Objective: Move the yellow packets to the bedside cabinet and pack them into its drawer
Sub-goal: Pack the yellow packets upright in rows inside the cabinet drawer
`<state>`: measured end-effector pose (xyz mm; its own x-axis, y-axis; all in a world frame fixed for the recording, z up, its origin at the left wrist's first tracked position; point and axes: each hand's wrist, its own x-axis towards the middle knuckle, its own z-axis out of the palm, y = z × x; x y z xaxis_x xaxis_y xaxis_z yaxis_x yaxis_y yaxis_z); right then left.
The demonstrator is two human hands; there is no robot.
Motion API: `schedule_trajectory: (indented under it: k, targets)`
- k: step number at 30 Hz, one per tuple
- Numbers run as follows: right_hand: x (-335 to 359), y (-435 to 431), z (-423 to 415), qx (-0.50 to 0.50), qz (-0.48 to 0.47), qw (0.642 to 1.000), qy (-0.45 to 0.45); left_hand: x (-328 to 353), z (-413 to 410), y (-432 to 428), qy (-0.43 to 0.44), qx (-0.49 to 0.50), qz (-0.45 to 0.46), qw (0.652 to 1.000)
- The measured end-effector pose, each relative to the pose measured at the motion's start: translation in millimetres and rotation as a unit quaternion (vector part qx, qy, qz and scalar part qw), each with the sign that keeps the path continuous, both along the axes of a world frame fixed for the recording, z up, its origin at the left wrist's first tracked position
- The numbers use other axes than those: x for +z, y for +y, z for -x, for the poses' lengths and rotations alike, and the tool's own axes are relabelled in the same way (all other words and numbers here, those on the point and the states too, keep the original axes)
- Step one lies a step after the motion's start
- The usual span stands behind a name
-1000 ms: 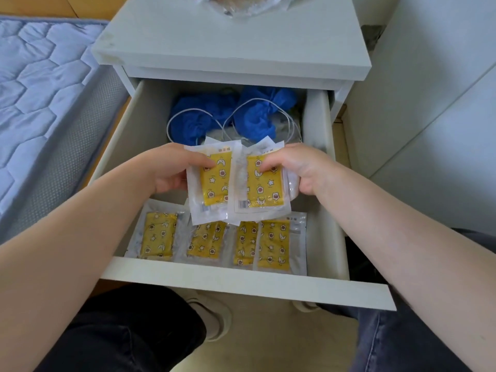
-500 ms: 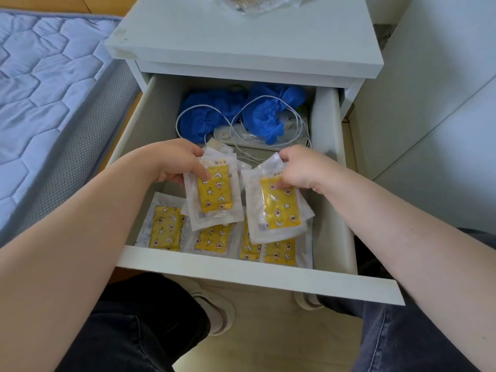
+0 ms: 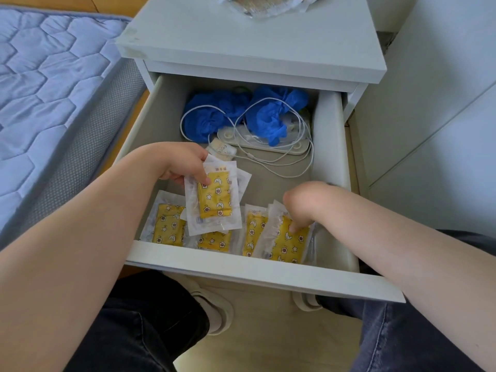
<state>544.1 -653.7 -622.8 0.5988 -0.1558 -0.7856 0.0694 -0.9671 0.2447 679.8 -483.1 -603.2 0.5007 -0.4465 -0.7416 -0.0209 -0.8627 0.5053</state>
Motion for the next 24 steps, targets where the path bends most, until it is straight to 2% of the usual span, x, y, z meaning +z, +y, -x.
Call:
schedule_trajectory:
  k: [3, 9, 12, 15, 18, 20, 22, 24]
  targets:
    - [-2, 6, 0, -0.014, -0.012, 1.000, 0.015, -2, 0, -1, -0.008, -0.006, -0.005, 1.000]
    - [-13, 11, -3, -0.023, -0.019, 0.998, -0.060, -4, 0, -2, -0.014, -0.021, -0.011, 1.000]
    - [-17, 13, -2, -0.031, -0.035, 0.996, -0.070, -4, 0, -1, -0.018, -0.025, -0.017, 0.999]
    - [-18, 13, -2, 0.017, -0.077, 0.995, -0.066, -4, -2, 0, -0.029, -0.037, -0.036, 0.998]
    - [-15, 15, -1, 0.119, -0.153, 0.972, -0.130, -3, -3, 2, -0.035, -0.050, -0.050, 0.997]
    - [-16, 18, 1, 0.183, -0.150, 0.966, -0.107, -3, -4, 3, -0.039, -0.051, -0.054, 0.997]
    - [-17, 20, 2, 0.168, -0.137, 0.975, -0.056, -4, -5, 5, -0.051, -0.055, -0.056, 0.996]
    - [-16, 18, 1, 0.131, -0.159, 0.975, -0.083, -5, -6, 6, -0.065, -0.064, -0.059, 0.994]
